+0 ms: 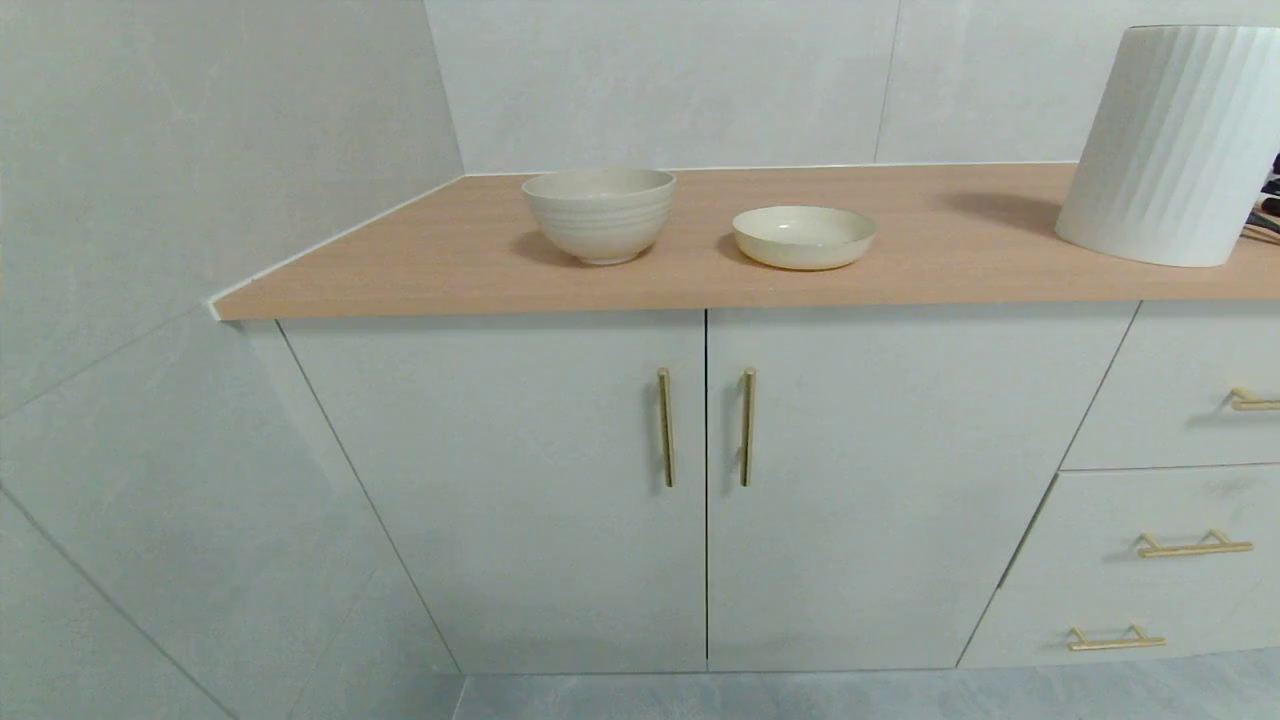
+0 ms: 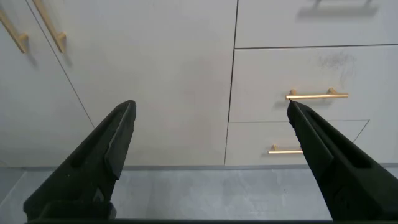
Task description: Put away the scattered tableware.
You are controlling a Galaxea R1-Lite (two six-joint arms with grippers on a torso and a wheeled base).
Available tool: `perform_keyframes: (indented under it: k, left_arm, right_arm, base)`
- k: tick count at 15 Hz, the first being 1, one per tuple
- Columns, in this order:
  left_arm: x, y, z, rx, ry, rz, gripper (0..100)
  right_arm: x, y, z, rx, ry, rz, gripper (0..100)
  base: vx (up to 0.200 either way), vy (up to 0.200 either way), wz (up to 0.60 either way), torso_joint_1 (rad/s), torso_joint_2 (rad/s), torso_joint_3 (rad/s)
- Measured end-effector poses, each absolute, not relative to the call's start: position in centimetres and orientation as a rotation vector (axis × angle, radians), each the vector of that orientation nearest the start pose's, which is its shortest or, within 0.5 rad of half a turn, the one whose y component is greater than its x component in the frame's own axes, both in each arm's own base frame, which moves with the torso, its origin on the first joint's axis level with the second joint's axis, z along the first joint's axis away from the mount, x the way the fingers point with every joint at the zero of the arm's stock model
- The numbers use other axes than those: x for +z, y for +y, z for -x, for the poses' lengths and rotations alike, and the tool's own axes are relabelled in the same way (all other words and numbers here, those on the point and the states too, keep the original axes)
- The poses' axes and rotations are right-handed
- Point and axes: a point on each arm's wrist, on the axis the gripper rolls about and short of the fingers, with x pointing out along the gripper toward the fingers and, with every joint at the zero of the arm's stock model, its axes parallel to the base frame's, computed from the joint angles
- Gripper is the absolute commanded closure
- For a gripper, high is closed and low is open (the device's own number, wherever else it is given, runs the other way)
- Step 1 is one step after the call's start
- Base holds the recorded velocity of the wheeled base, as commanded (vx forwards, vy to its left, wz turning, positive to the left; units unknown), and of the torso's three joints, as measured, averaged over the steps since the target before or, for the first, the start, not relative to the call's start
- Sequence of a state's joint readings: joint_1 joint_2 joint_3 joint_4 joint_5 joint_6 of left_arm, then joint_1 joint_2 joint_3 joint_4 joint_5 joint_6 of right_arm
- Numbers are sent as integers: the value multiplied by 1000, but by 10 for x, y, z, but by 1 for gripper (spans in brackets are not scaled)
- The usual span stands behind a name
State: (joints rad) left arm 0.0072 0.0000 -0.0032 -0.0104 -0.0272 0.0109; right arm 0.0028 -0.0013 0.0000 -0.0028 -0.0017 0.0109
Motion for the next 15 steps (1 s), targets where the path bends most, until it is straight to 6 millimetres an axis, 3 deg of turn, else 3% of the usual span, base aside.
perform_keyframes:
  k: [6, 10, 12, 15]
  left_arm:
    - [77, -1, 23, -20, -13, -11, 0]
    - [77, -1, 23, -20, -13, -11, 0]
    - [77, -1, 23, -20, -13, -11, 0]
    - [77, -1, 23, -21, -13, -11, 0]
  right_arm:
    - [79, 0, 24, 3, -9, 10, 0]
    - [145, 0, 22, 100, -46, -9, 0]
    - [182, 3, -4, 170, 49, -17, 0]
    - [231, 18, -72, 334, 200, -41, 0]
  base:
    - [0, 0, 0, 0, 0, 0]
    - [0, 0, 0, 0, 0, 0]
    - [0, 0, 0, 0, 0, 0]
    - [0, 0, 0, 0, 0, 0]
